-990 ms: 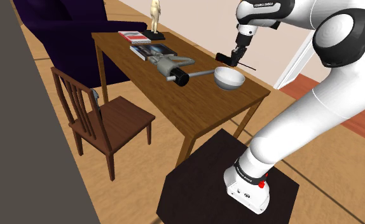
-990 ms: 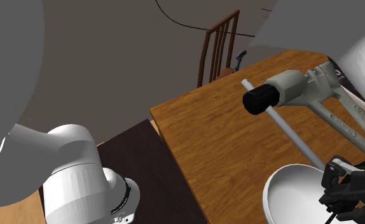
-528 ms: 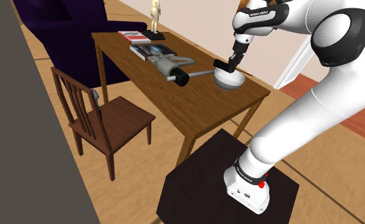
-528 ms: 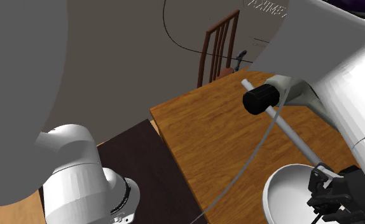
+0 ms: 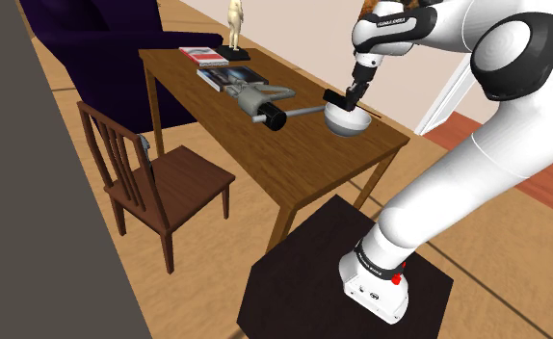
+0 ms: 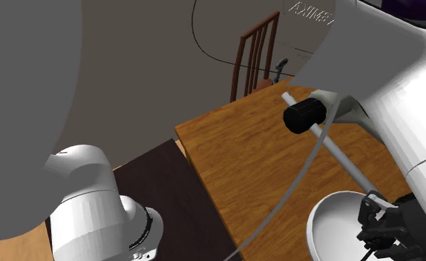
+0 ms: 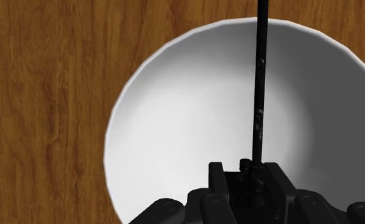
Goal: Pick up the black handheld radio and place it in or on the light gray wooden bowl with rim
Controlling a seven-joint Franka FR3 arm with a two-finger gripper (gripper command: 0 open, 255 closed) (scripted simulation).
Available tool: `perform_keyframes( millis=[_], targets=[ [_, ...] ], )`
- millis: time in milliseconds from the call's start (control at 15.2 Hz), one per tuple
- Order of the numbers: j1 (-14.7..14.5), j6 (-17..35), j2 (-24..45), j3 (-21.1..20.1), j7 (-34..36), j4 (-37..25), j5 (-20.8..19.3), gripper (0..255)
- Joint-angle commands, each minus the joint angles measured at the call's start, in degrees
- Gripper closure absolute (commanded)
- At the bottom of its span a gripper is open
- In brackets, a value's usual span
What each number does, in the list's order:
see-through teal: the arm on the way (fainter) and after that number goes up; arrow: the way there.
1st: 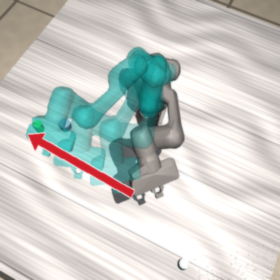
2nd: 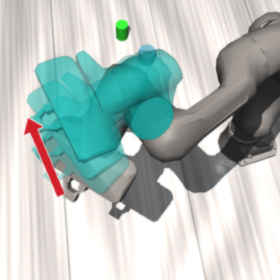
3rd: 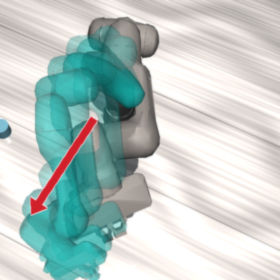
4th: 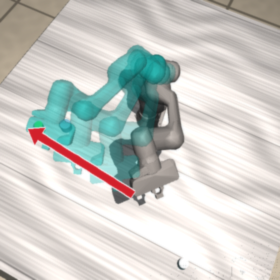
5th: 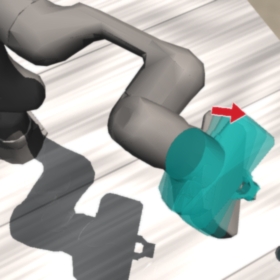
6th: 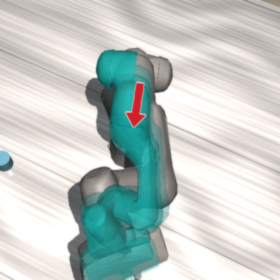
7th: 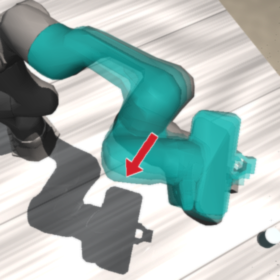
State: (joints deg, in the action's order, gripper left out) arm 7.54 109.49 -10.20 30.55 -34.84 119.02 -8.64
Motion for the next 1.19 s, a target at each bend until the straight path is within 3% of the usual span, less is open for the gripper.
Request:
perform_keyframes(
  millis=[0,330,594,1122],
  targets=[
    [-0.01,0.00,0.00,-0.01,0.00,0.01,0.00,0],
    [-0.01,0.00,0.00,-0.01,0.00,0.01,0.00,0],
    [-0.35,-7.29,-0.71,-0.74,0.06,-6.61,0.08,0],
    [-0.35,-7.29,-0.71,-0.74,0.06,-6.61,0.08,0]
  ],
)
